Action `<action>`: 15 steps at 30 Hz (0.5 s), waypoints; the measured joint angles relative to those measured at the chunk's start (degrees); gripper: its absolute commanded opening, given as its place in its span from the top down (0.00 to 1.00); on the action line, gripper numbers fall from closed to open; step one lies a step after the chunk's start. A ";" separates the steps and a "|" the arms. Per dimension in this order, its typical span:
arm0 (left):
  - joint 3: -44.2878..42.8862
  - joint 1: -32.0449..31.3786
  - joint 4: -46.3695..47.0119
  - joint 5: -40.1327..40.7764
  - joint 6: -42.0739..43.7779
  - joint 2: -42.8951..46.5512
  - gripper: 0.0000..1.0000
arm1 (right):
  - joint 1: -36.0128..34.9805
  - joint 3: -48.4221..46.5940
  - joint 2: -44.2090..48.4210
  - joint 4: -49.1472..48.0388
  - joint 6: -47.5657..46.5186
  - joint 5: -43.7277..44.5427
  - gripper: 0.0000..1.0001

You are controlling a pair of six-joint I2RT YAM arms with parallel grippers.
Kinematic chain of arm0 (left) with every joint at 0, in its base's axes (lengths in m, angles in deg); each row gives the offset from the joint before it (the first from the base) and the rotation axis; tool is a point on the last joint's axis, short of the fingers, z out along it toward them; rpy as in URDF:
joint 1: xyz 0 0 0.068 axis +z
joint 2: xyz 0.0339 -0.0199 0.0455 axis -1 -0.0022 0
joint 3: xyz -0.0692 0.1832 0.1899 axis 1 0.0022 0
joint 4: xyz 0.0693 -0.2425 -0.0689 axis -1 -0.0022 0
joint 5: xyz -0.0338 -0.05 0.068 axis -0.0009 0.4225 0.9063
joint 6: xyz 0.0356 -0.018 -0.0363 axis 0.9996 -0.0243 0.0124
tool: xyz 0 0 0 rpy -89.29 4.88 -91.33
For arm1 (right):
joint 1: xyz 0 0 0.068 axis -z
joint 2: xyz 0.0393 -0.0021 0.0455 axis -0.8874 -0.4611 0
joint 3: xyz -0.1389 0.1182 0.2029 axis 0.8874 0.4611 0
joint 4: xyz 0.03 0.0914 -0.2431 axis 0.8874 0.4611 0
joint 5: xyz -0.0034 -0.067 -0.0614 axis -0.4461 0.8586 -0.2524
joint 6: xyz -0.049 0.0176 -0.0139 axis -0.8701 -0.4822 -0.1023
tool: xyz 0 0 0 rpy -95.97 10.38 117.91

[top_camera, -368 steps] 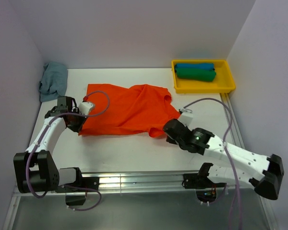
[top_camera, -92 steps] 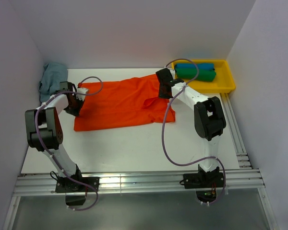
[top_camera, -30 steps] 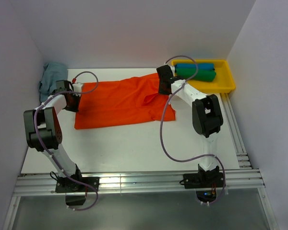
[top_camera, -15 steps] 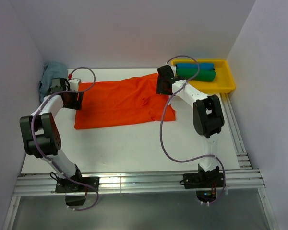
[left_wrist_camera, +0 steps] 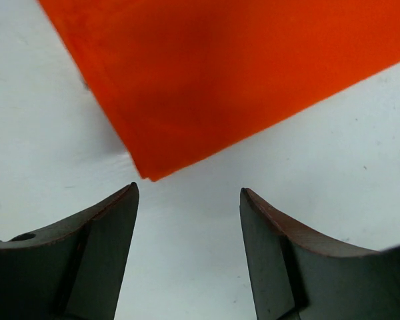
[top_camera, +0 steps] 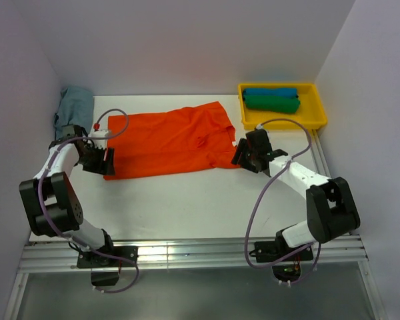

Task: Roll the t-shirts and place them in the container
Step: Fold the tshirt

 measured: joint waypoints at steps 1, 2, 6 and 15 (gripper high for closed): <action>0.44 0.22 -0.46 -0.92 -0.22 -0.85 0.33 | 0.00 1.70 -0.02 -0.79 0.74 -0.74 0.34; 0.46 0.33 -0.44 -1.29 -0.39 -1.64 0.33 | 0.00 3.30 -0.24 -1.64 1.33 -1.70 0.34; 0.46 0.37 0.74 -3.08 -1.97 -4.20 0.34 | 0.00 6.29 -0.66 -4.04 2.99 -3.69 0.33; 2.78 0.37 4.31 -2.01 -4.52 -4.87 0.32 | 0.68 6.51 -4.61 -10.32 4.37 -6.05 0.34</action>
